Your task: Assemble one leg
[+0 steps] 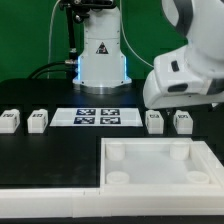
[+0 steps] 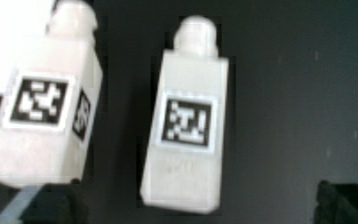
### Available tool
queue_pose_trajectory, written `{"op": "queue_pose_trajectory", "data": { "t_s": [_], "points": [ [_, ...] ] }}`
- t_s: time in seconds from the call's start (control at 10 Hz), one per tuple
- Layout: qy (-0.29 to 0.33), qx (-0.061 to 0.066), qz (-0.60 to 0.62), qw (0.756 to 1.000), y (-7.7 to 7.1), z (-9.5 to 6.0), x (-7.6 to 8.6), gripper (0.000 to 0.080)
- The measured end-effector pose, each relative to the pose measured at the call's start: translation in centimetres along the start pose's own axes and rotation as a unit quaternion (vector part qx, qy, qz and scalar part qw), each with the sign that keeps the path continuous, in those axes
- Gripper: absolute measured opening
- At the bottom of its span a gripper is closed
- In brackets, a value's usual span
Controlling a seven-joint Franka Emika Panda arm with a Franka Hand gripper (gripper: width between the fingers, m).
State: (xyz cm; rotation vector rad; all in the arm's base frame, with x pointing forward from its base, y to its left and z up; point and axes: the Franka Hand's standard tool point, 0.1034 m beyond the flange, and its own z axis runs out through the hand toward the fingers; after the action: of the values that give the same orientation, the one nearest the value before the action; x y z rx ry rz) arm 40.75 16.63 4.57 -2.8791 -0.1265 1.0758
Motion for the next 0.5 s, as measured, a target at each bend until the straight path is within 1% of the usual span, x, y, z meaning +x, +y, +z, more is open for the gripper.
{"op": "queue_pose_trajectory", "data": {
  "t_s": [0.1, 0.2, 0.4, 0.5],
  "points": [
    [-0.063, 0.002, -0.002, 0.998, 0.1, 0.0, 0.0, 0.0649],
    [-0.075, 0.005, -0.003, 0.997, 0.0, 0.0, 0.7, 0.0649],
    [-0.072, 0.005, -0.004, 0.997, -0.1, 0.1, 0.7, 0.0649],
    [-0.066, 0.004, -0.002, 0.998, -0.2, 1.0, 0.8, 0.0649]
  ]
}}
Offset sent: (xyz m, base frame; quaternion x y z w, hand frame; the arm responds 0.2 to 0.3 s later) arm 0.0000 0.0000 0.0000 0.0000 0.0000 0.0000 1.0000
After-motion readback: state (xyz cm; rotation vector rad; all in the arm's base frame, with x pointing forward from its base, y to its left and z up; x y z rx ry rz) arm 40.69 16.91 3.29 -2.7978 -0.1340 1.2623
